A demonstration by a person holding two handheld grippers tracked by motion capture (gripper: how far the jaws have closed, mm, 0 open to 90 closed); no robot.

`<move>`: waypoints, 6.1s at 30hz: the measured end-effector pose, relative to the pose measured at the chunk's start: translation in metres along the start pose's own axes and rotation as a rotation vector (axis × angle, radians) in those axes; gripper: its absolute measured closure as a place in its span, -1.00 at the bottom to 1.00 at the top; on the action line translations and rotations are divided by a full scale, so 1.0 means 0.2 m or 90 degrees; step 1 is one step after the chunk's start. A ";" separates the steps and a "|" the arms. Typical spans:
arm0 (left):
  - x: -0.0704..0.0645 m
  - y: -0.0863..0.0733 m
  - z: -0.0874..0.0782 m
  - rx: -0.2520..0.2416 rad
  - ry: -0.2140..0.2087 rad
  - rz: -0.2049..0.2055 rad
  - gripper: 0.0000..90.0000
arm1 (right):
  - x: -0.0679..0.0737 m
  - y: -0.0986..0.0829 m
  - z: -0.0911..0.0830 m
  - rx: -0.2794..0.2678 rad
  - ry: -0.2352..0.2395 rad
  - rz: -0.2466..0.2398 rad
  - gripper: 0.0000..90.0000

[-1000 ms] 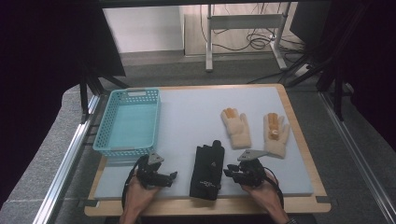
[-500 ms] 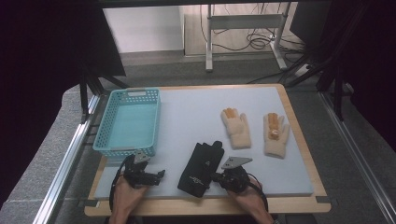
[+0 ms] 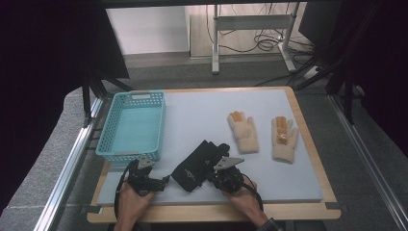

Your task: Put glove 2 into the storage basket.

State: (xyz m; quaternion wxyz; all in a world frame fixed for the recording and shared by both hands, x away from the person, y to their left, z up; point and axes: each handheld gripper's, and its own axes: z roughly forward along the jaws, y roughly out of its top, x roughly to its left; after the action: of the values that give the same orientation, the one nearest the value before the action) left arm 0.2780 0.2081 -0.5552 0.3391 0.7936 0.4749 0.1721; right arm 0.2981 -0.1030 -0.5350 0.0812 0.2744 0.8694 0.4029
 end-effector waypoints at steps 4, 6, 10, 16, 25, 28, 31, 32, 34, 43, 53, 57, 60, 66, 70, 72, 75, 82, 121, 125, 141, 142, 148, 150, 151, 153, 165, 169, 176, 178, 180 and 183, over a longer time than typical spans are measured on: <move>0.00 0.00 0.00 -0.001 0.001 -0.002 -0.98 | -0.05 0.01 -0.12 -0.024 -0.018 -0.002 0.65; 0.00 0.00 0.00 -0.001 0.001 -0.002 -0.98 | -0.08 0.00 -0.15 -0.025 -0.029 0.003 0.60; 0.00 0.00 0.00 -0.001 0.002 -0.003 -0.98 | -0.21 -0.06 -0.25 -0.023 -0.072 0.033 0.37; 0.00 0.00 0.00 -0.001 0.001 -0.004 -0.98 | -0.34 -0.15 -0.33 -0.004 -0.127 0.046 0.10; 0.00 0.00 0.00 -0.002 0.001 -0.005 -0.98 | -0.48 -0.26 -0.44 -0.001 -0.191 0.077 -0.19; 0.00 0.00 0.00 -0.003 0.001 -0.006 -0.98 | -0.51 -0.28 -0.44 0.006 -0.206 0.075 -0.24; 0.00 0.00 0.00 -0.003 0.000 -0.006 -0.97 | -0.52 -0.30 -0.44 0.004 -0.206 0.079 -0.29; 0.00 0.00 0.00 -0.003 0.000 -0.006 -0.97 | -0.52 -0.30 -0.44 0.003 -0.204 0.079 -0.30; 0.00 0.00 0.00 -0.003 0.000 -0.006 -0.97 | -0.52 -0.30 -0.43 0.004 -0.204 0.079 -0.33; 0.01 0.00 -0.03 0.001 -0.024 -0.017 -0.89 | -0.52 -0.30 -0.43 0.002 -0.206 0.079 -0.36; -0.06 0.10 -0.16 -0.021 -0.064 -0.002 -0.89 | -0.52 -0.30 -0.43 0.002 -0.206 0.080 -0.37; -0.11 0.16 -0.18 -0.025 -0.088 0.015 -0.89 | -0.52 -0.30 -0.43 0.001 -0.207 0.080 -0.38; -0.16 0.21 -0.17 -0.022 -0.104 0.032 -0.90 | -0.52 -0.30 -0.43 0.001 -0.206 0.080 -0.38; -0.27 0.34 -0.08 -0.003 -0.131 0.070 -0.93 | -0.52 -0.30 -0.43 0.002 -0.205 0.080 -0.40; -0.33 0.41 0.02 0.017 -0.149 0.087 -0.96 | -0.52 -0.30 -0.43 0.002 -0.203 0.080 -0.41; -0.36 0.45 0.09 0.031 -0.152 0.092 -0.97 | -0.52 -0.30 -0.43 0.002 -0.203 0.080 -0.41; -0.37 0.48 0.14 0.041 -0.151 0.092 -0.99 | -0.52 -0.30 -0.43 0.001 -0.203 0.080 -0.41; -0.37 0.52 0.30 0.098 -0.134 0.094 -1.00 | -0.52 -0.30 -0.43 0.002 -0.201 0.080 -0.42; -0.19 0.75 0.09 0.073 -0.060 0.034 0.42 | -0.52 -0.30 -0.43 0.004 -0.201 0.080 -0.44; -0.11 0.81 0.02 0.065 -0.041 0.012 0.41 | -0.52 -0.30 -0.43 0.003 -0.201 0.079 -0.44; 0.32 0.89 -0.14 0.076 0.086 -0.079 0.38 | -0.52 -0.30 -0.43 0.003 -0.200 0.079 -0.44; 0.35 0.88 -0.14 0.079 0.094 -0.085 0.37 | -0.52 -0.30 -0.43 0.003 -0.200 0.078 -0.44; 0.56 0.82 -0.15 0.102 0.139 -0.142 0.36 | -0.52 -0.30 -0.43 0.003 -0.199 0.079 -0.44; 0.62 0.79 -0.14 0.113 0.148 -0.160 0.36 | -0.52 -0.30 -0.43 0.003 -0.199 0.079 -0.44; 0.64 0.78 -0.13 0.117 0.151 -0.164 0.35 | -0.52 -0.30 -0.43 0.003 -0.200 0.079 -0.44; 0.68 0.76 -0.11 0.132 0.160 -0.175 0.35 | -0.52 -0.30 -0.43 0.003 -0.200 0.078 -0.44; 0.83 0.66 0.11 0.220 0.200 -0.196 0.32 | -0.52 -0.30 -0.43 0.003 -0.199 0.079 -0.44; 0.85 0.64 0.16 0.235 0.210 -0.193 0.30 | -0.52 -0.30 -0.43 0.003 -0.199 0.079 -0.44; 0.88 0.61 0.22 0.258 0.228 -0.183 0.19 | -0.52 -0.30 -0.43 0.003 -0.199 0.079 -0.44; 0.88 0.61 0.22 0.268 0.240 -0.172 0.16 | -0.52 -0.30 -0.43 0.003 -0.199 0.079 -0.44; 0.89 0.61 0.22 0.275 0.255 -0.164 0.11 | -0.52 -0.30 -0.43 0.003 -0.199 0.078 -0.44; 0.91 0.60 0.23 0.293 0.272 -0.164 0.02 | -0.52 -0.30 -0.43 0.003 -0.199 0.078 -0.44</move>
State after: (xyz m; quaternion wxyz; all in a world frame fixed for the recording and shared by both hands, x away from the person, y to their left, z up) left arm 0.4705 0.3102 -0.5118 0.0630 0.7286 0.6582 0.1789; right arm 0.3286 -0.2473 -0.5320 0.1901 0.3867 0.8286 0.3575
